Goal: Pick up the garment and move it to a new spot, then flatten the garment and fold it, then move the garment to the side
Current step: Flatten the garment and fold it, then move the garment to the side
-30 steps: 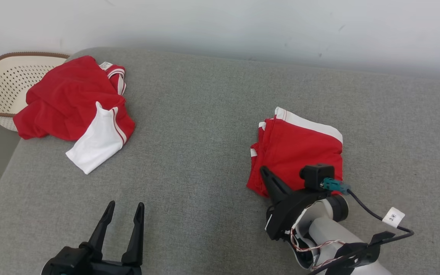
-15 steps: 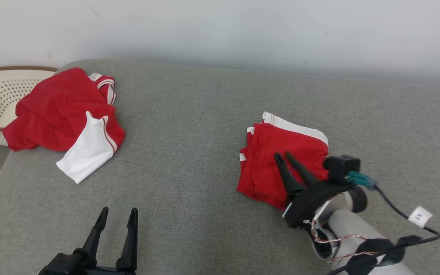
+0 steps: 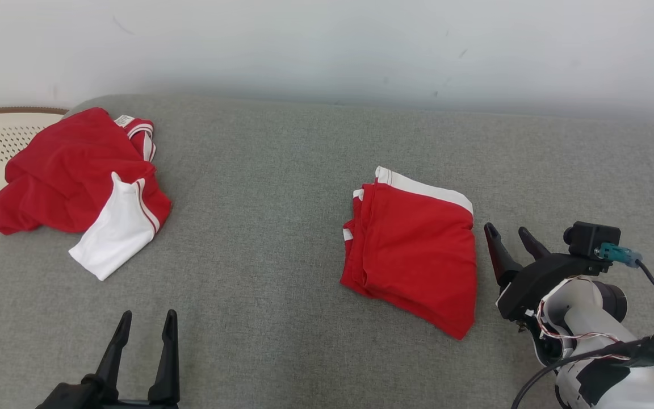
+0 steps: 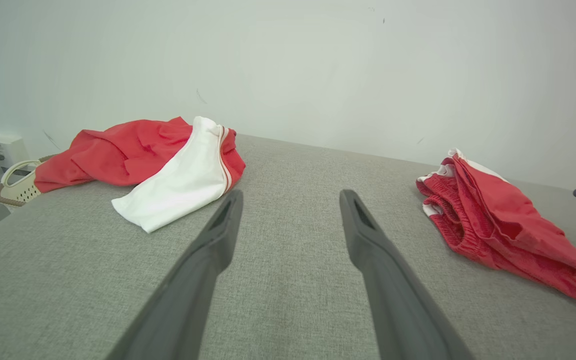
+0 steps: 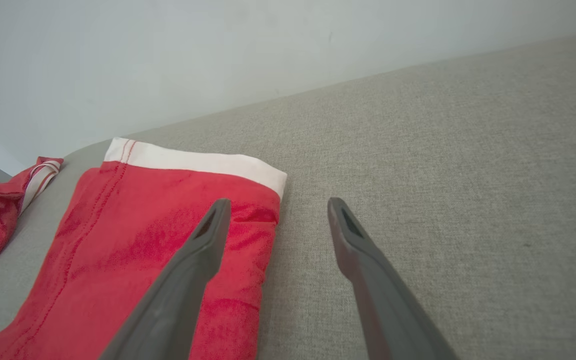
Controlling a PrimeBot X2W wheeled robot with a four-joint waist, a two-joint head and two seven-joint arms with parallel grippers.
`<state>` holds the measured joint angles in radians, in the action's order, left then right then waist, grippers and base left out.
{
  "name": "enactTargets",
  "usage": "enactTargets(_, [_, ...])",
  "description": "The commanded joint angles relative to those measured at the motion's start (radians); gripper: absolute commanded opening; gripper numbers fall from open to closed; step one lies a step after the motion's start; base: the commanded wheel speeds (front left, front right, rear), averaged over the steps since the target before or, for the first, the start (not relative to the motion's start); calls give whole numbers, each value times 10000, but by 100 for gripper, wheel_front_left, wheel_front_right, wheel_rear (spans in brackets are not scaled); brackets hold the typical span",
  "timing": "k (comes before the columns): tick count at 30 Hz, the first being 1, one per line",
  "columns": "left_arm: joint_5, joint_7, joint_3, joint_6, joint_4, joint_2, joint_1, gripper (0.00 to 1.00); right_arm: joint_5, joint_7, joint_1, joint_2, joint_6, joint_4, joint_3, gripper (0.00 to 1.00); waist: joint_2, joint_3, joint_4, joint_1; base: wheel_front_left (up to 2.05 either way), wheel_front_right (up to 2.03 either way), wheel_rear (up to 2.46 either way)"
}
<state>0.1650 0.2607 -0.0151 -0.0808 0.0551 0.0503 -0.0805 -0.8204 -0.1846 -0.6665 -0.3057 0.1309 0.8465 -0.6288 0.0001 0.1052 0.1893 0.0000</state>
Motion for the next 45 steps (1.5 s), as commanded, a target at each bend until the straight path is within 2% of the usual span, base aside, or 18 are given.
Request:
enactTargets(1, [-87, 25, -54, -3, -46, 3, 144, 100, -174, 177, -92, -19, -2, 131, -94, 100, -1, 60, 36, 0, 0, 0, 0])
enactTargets(12, [37, 25, -6, -62, -75, 5, -152, 100, -1044, 1112, -640, 24, -2, 925, -788, 100, -1, 493, 331, 0, 0, 0, 0])
enactTargets(23, [133, 25, 161, 41, -19, 3, -241, 100, -2572, 2354, -297, 138, -2, 533, -1809, 100, -1, 592, 385, 0, 0, 0, 0])
enactTargets(24, [146, 25, 174, 47, -25, 3, -239, 100, -2673, 2380, -293, 144, -2, 474, -1882, 61, -1, 601, 374, 0, 0, 0, 0])
enactTargets(26, [171, 25, 222, 50, -22, 3, -233, 100, -2776, 2425, -269, 101, -2, 370, -2073, 0, -1, 619, 363, 0, 0, 0, 0])
enactTargets(37, [113, 25, 99, 73, -38, 3, -162, 100, -2578, 1052, -977, -499, -2, 124, -2849, 0, -1, 591, 26, 0, 0, 0, 0])
enactTargets(45, [-88, 25, -49, -23, -183, 4, -182, 100, -2389, 779, -1953, -1244, -2, 246, -3384, 0, -1, 850, -533, 0, 0, 0, 0])
